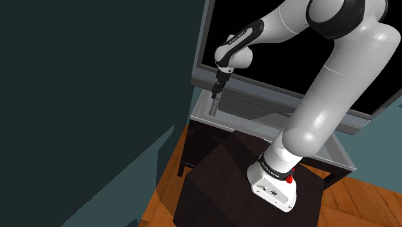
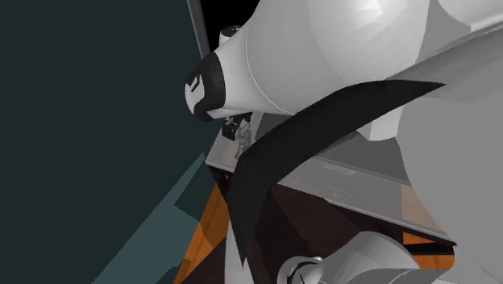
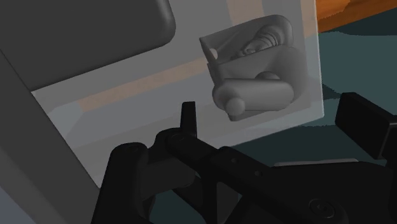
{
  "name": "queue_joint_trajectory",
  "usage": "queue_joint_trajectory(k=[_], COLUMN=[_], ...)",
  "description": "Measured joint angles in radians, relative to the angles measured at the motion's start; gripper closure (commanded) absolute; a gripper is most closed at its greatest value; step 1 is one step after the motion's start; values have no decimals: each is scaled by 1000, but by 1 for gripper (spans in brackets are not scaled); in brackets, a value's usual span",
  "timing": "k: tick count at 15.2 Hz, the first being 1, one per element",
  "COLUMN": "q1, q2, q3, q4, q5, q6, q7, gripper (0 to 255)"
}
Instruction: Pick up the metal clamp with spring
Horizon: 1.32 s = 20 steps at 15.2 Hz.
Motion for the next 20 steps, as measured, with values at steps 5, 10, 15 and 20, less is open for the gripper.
queue_joint_trajectory(k=[5,10,15,20], q1=[-3,-3,-3,1], q2=[52,55,55,5], q3=[8,9,10,1], q4=[-10,-9,-10,-8], q5=[42,45,46,5], q6=[56,59,60,13], q7=[-32,-34,-34,-3], gripper=[255,255,255,255])
